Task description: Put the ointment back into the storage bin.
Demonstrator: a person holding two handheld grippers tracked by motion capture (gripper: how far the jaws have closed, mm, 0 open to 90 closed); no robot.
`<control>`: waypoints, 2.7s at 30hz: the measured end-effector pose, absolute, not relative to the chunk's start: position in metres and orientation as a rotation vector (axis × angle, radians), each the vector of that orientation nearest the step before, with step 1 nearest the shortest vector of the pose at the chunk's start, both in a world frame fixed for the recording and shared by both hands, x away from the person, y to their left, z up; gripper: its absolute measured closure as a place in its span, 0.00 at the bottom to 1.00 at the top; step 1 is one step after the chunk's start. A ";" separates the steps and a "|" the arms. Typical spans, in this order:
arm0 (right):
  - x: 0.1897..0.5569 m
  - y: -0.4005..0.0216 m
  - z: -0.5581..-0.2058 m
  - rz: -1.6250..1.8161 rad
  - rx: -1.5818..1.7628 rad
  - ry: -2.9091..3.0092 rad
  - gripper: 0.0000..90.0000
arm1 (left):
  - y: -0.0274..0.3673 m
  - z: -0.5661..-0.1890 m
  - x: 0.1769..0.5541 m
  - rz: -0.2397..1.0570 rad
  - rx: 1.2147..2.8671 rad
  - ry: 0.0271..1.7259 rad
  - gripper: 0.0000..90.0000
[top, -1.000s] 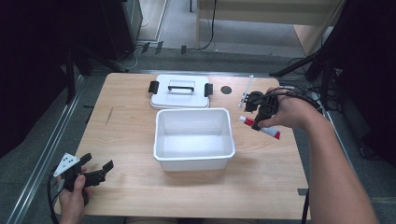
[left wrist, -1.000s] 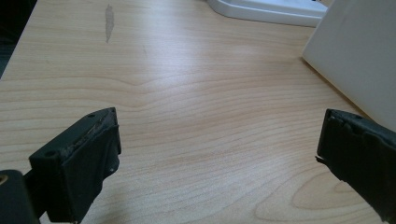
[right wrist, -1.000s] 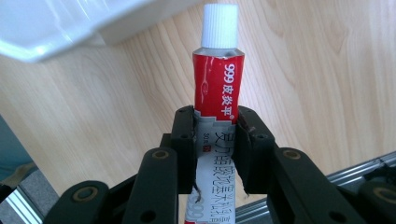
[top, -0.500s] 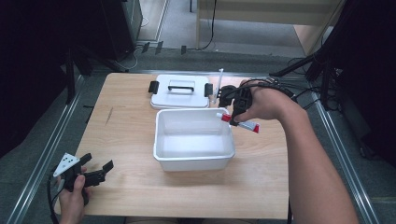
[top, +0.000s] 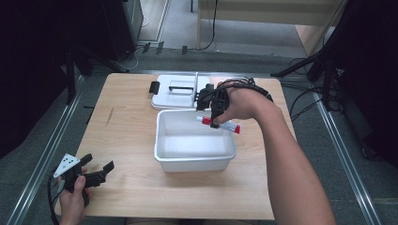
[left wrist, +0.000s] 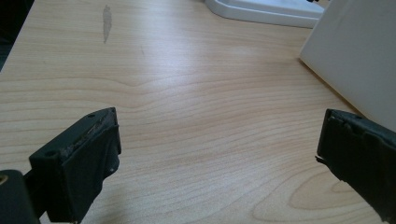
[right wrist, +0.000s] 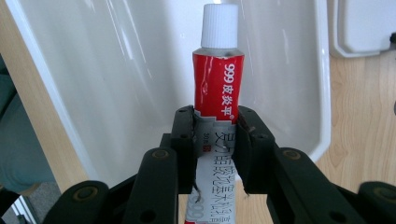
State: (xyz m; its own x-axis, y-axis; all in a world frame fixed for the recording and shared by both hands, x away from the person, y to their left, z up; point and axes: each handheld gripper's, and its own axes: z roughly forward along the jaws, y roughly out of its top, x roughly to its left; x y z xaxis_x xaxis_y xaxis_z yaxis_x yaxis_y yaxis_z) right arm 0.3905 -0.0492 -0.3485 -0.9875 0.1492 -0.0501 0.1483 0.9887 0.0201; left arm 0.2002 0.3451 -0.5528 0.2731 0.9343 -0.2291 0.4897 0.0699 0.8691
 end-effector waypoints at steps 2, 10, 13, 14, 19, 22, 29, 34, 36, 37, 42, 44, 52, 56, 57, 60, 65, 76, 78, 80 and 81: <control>0.390 -0.043 -0.352 0.013 0.222 3.085 0.80 | 0.345 -0.553 0.200 0.571 1.562 1.359 0.00; 0.390 -0.029 -0.364 0.015 0.174 3.097 0.80 | 0.345 -0.553 0.201 0.570 1.563 1.356 0.00; 0.390 -0.027 -0.369 0.014 0.161 3.099 0.80 | 0.345 -0.553 0.201 0.570 1.563 1.355 0.00; 0.391 -0.028 -0.370 0.013 0.158 3.101 0.80 | 0.345 -0.553 0.201 0.570 1.564 1.355 0.00; 0.391 -0.030 -0.379 0.020 0.149 3.105 0.80 | 0.345 -0.553 0.201 0.571 1.566 1.355 0.00; 0.392 -0.031 -0.383 0.026 0.134 3.110 0.80 | 0.345 -0.553 0.201 0.572 1.567 1.355 0.00; 0.390 -0.026 -0.387 0.041 0.116 3.120 0.80 | 0.344 -0.553 0.201 0.575 1.565 1.358 0.00; 0.389 -0.022 -0.393 0.039 0.104 3.129 0.80 | 0.345 -0.553 0.201 0.572 1.566 1.355 0.00; 0.389 -0.022 -0.397 0.036 0.100 3.135 0.80 | 0.345 -0.553 0.201 0.572 1.565 1.354 0.00; 0.389 -0.022 -0.398 0.027 0.101 3.136 0.80 | 0.345 -0.553 0.201 0.572 1.564 1.354 0.00; 0.389 -0.022 -0.407 0.031 0.100 3.150 0.80 | 0.345 -0.553 0.201 0.572 1.565 1.354 0.00; 0.389 -0.022 -0.410 0.031 0.088 3.153 0.80 | 0.345 -0.553 0.201 0.572 1.565 1.354 0.00; 0.387 -0.023 -0.427 0.039 0.070 3.172 0.80 | 0.345 -0.553 0.201 0.572 1.565 1.355 0.00; 0.386 -0.022 -0.435 0.035 0.064 3.177 0.80 | 0.345 -0.553 0.201 0.573 1.566 1.356 0.00; 0.386 -0.022 -0.437 0.035 0.061 3.178 0.80 | 0.345 -0.553 0.201 0.573 1.566 1.355 0.00; 0.385 -0.022 -0.442 0.030 0.052 3.180 0.80 | 0.345 -0.553 0.201 0.572 1.566 1.355 0.00; 0.385 -0.022 -0.449 0.019 0.047 3.182 0.80 | 0.345 -0.553 0.201 0.572 1.566 1.355 0.00; 0.382 -0.020 -0.458 -0.012 0.032 3.187 0.80 | 0.344 -0.553 0.201 0.573 1.566 1.357 0.00; 0.382 -0.020 -0.460 -0.016 0.025 3.187 0.80 | 0.344 -0.553 0.201 0.573 1.567 1.357 0.00; 0.382 -0.019 -0.461 -0.023 0.028 3.184 0.80 | 0.344 -0.553 0.201 0.573 1.567 1.357 0.00; 0.382 -0.019 -0.462 -0.024 0.028 3.184 0.80 | 0.344 -0.553 0.201 0.572 1.567 1.357 0.00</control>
State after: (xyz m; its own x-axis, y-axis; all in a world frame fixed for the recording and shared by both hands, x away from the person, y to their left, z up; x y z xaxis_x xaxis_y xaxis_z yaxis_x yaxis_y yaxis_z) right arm 0.3816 -0.0192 -0.4616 -0.9989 0.0181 0.0421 0.0174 0.9997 -0.0154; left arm 0.2008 0.3445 -0.5529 0.2741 0.9344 -0.2276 0.4890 0.0684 0.8696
